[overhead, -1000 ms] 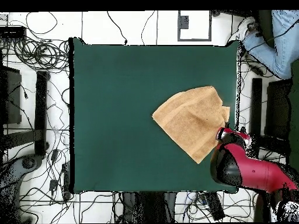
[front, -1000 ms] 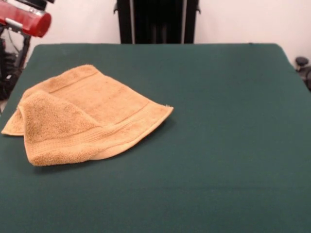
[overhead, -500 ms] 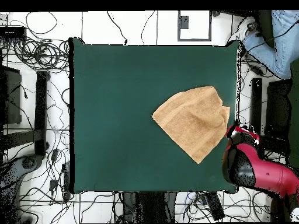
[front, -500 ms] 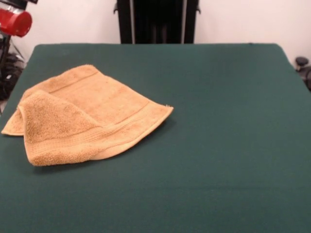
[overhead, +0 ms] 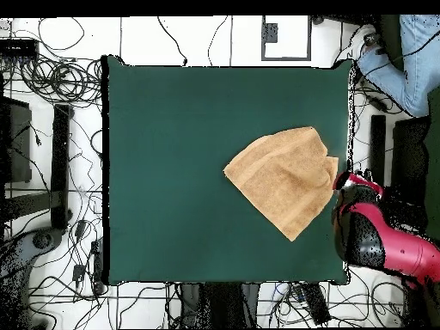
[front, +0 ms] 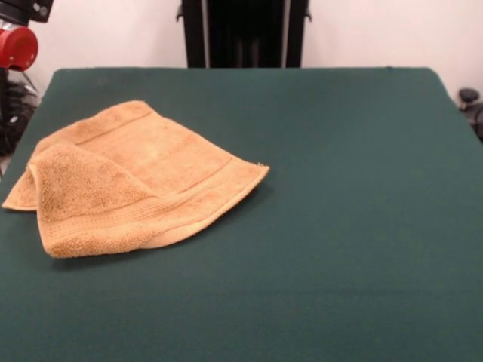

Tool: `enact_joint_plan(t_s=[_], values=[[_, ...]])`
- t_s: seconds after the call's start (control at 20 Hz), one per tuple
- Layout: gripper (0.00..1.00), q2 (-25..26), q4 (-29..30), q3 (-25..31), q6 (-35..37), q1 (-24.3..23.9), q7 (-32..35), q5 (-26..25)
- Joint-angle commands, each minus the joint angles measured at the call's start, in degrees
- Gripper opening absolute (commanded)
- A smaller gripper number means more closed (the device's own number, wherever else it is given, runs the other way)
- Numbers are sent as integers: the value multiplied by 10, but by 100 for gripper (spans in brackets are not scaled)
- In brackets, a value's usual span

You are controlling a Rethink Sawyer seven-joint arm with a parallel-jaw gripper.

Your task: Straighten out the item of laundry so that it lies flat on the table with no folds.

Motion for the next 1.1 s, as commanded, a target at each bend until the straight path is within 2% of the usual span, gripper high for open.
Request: enact_joint_plan(t_s=[0.05,0.1,0.2,0.45,0.55,0.6,0.65,0.7,0.8,1.1], values=[[100,89,60,264,69,-93,33,-43],[100,109,62,295,92,-115,17,-42],[100,132,63,323,118,-136,-1,-34],[100,148,65,336,153,-148,-19,-11],[100,152,65,339,200,-150,-33,12],[100,150,63,338,255,-147,-50,36],[100,147,63,340,273,-147,-60,39],[100,140,64,335,320,-140,-67,61],[100,127,71,307,406,-122,-27,124],[100,118,80,294,410,-112,-15,134]])
